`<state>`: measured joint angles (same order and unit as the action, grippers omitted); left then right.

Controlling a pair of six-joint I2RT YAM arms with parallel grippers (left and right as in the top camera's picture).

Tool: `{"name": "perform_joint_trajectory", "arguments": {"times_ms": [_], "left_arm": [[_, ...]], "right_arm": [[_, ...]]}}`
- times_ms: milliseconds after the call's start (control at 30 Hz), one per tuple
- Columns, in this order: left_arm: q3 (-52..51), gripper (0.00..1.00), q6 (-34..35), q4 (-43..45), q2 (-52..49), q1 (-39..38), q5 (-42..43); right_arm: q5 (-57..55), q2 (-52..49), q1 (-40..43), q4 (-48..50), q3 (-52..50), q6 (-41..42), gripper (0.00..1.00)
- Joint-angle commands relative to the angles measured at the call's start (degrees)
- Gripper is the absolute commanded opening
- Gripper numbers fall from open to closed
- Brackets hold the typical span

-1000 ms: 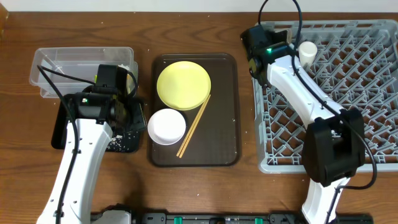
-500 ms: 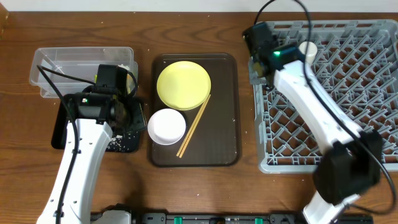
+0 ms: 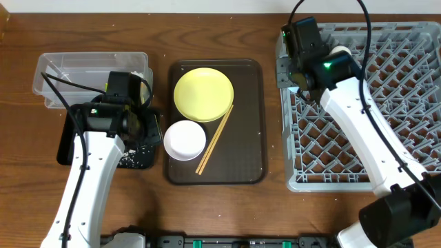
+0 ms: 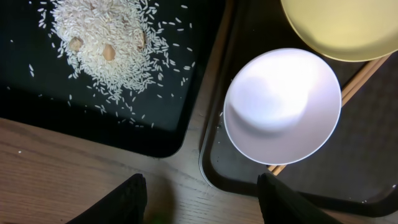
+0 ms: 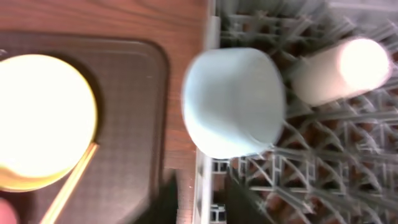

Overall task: Sort waste into correct bins and load items into the dishwasher rack
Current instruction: 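Move the right gripper to the yellow plate and grasp its edge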

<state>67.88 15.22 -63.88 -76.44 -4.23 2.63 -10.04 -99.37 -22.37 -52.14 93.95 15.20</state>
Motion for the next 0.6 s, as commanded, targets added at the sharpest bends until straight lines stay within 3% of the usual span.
{"name": "perform_joint_trajectory", "arguments": {"times_ms": [0,267,433,567], "left_arm": [[0.6,0.6,0.3,-0.2,-0.1,0.2,-0.1],[0.6,0.6,0.4,-0.2,-0.1,0.2,-0.1],[0.6,0.6,1.0,-0.2,-0.1,0.2,-0.1],[0.6,0.6,1.0,-0.3,-0.1,0.2,-0.1]], "right_arm": [[6.4,-2.1,-0.5,0.9,0.0,-0.5,0.01],[16.9,-7.7,-4.0,6.3,0.0,-3.1,0.02],[17.3,-13.0,-7.9,12.4,0.0,-3.1,0.24],[10.5,-17.3,-9.9,15.1,0.0,2.5,0.27]]}}
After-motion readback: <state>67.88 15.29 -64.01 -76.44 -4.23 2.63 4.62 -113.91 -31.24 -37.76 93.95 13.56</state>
